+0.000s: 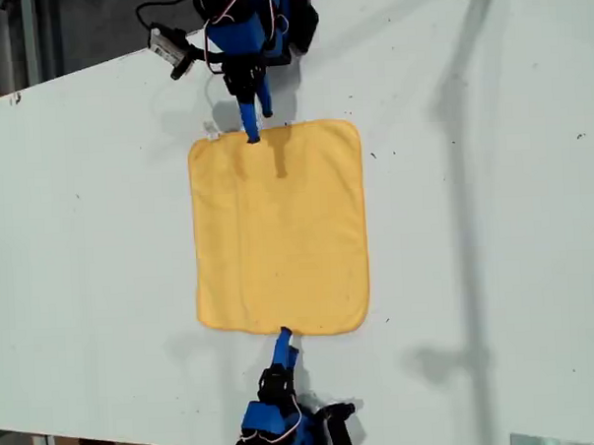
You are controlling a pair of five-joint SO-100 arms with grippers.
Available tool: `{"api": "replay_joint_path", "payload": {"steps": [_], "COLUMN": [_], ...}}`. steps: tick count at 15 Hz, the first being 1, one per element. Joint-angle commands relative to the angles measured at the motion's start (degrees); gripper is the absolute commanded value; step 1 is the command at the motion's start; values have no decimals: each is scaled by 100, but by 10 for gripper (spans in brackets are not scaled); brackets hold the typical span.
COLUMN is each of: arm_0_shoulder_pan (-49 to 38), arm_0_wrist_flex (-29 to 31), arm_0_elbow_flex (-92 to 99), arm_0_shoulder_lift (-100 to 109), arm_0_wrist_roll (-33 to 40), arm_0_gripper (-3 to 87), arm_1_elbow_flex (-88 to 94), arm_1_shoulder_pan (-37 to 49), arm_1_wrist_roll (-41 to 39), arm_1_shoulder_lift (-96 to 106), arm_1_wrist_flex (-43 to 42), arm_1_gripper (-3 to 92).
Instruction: Grasp corners of a square towel and fold twice.
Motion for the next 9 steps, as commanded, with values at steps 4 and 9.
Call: {"api": "replay_joint_path", "payload": {"steps": [4,9], "arm_0_shoulder_pan": [-220,-844], "arm_0_wrist_flex": [-193,141], "arm_0_elbow_flex": [132,220], "arm_0_shoulder_lift": [62,53], "arm_0_wrist_roll": [-229,-1371], "arm_0_gripper": [203,118], "arm_1_elbow_flex": [-334,-545], "arm_1_shoulder_pan": [343,853], "arm_1_wrist_roll": [-1081,-1679], "arm_1_shoulder_lift": [-9,-9], "arm_1_wrist_flex": [-149,123], "arm_1_gripper": [388,35]}}
